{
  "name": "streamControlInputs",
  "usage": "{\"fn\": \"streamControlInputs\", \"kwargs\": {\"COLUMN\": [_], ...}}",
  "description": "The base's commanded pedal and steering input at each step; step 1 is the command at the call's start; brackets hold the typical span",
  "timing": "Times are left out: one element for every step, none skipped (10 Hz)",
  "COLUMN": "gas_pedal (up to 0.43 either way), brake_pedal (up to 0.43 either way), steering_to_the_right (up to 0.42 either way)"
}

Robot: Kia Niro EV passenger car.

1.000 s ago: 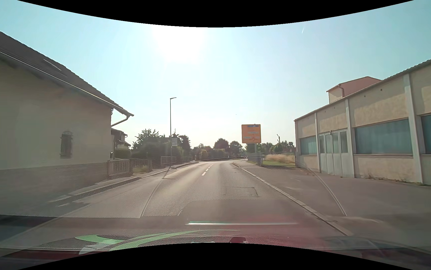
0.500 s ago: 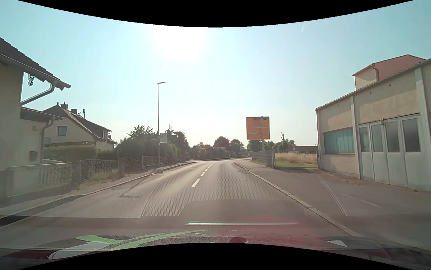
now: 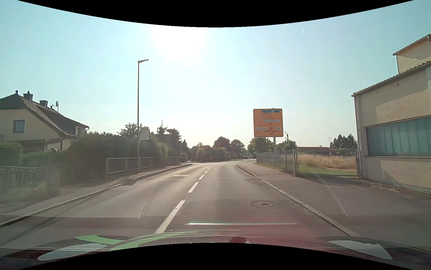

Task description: Follow the waypoints while adhering to traffic rules and regulations

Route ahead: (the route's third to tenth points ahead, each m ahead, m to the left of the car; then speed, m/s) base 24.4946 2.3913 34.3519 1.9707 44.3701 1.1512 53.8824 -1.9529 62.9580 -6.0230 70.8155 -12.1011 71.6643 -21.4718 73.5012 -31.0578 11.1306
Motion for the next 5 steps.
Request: {"fn": "streamControlInputs", "kwargs": {"gas_pedal": [0.047, 0.039, 0.020, 0.008, 0.000], "brake_pedal": [0.000, 0.000, 0.000, 0.000, 0.000], "steering_to_the_right": [0.001, 0.000, -0.001, -0.001, -0.001]}}
